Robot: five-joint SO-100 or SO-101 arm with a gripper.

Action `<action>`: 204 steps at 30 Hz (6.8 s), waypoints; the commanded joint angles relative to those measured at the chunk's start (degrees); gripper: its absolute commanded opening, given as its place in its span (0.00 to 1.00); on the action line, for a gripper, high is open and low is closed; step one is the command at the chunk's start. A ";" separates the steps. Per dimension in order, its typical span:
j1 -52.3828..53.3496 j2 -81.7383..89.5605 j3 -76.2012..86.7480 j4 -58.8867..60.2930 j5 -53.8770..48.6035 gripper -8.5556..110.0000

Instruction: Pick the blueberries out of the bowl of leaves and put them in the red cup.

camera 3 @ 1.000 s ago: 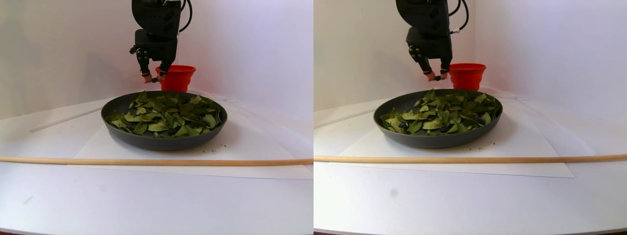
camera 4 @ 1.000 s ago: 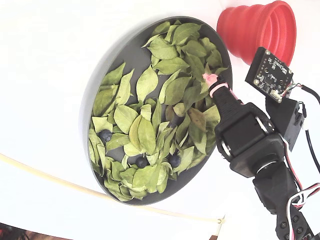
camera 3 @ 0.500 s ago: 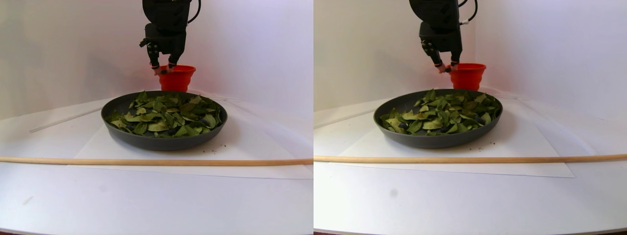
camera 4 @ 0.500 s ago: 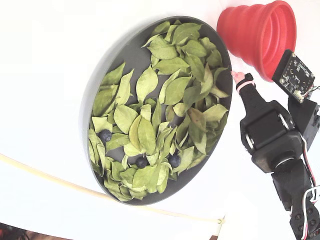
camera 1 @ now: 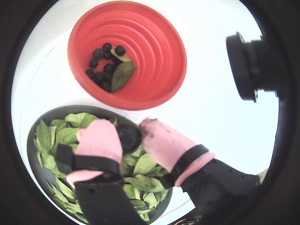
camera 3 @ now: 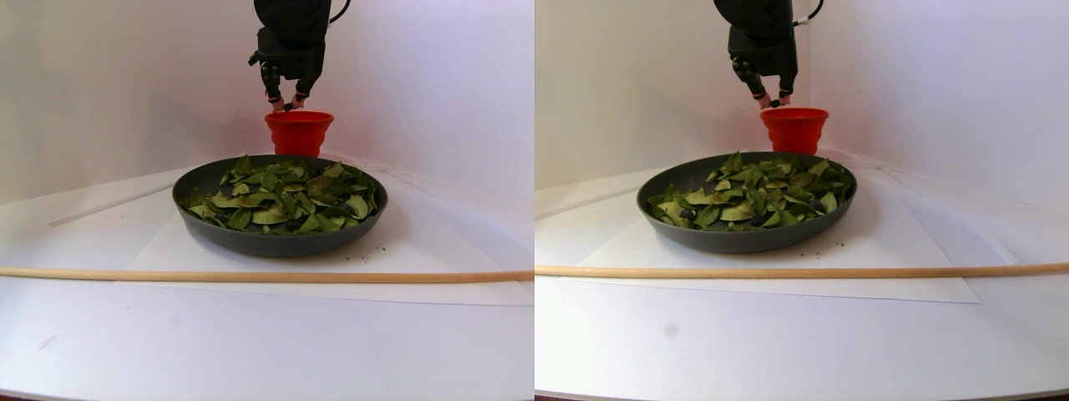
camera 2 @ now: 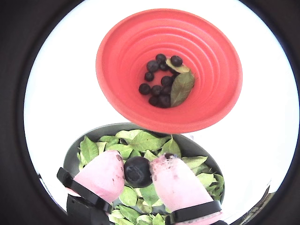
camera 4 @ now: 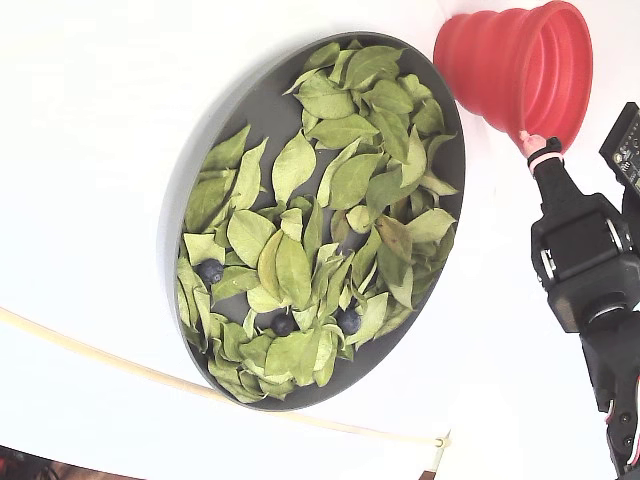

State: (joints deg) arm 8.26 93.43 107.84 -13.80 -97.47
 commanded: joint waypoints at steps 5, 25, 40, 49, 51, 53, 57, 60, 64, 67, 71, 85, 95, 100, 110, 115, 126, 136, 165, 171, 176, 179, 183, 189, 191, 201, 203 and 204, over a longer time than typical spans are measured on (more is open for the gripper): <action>1.58 5.10 -7.38 -2.02 1.05 0.16; 3.96 -4.04 -14.68 -4.92 0.88 0.16; 4.83 -10.28 -21.18 -5.01 1.32 0.16; 5.10 -9.84 -20.30 -5.01 1.76 0.25; 5.10 -9.49 -20.21 -5.01 1.76 0.25; 5.19 -9.23 -20.21 -5.01 2.02 0.24; 5.10 -7.38 -19.07 -4.66 2.02 0.24; 4.83 -4.66 -17.05 -3.96 2.37 0.24; 4.31 -1.32 -14.33 -2.20 2.72 0.23; 4.04 0.09 -13.01 -2.11 2.72 0.23; 3.87 2.02 -11.43 -1.23 2.72 0.23; 3.52 8.70 -5.01 5.19 2.29 0.23; 3.34 12.22 -1.58 9.58 1.85 0.22; 3.25 13.89 0.62 11.16 1.67 0.22; 2.99 17.31 4.57 14.77 1.41 0.22; 2.99 18.63 5.54 17.14 1.58 0.22; 2.46 21.53 8.96 20.74 0.62 0.22; 2.37 23.47 11.51 24.17 -0.53 0.22; 2.29 30.06 21.27 33.66 -2.99 0.22; 2.29 31.29 23.91 34.45 -3.96 0.22; 2.29 31.73 25.75 34.63 -4.75 0.21; 2.90 31.73 26.98 34.72 -5.19 0.21; 3.60 31.90 29.44 34.72 -6.24 0.21; 3.78 32.34 30.76 34.63 -6.77 0.21; 3.96 32.17 31.03 34.54 -6.94 0.21; 4.75 30.50 34.10 31.29 -7.91 0.21; 4.92 29.62 34.10 30.59 -8.00 0.21; 5.01 29.09 34.01 30.23 -8.00 0.21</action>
State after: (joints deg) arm 12.39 121.73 142.29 17.40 -105.03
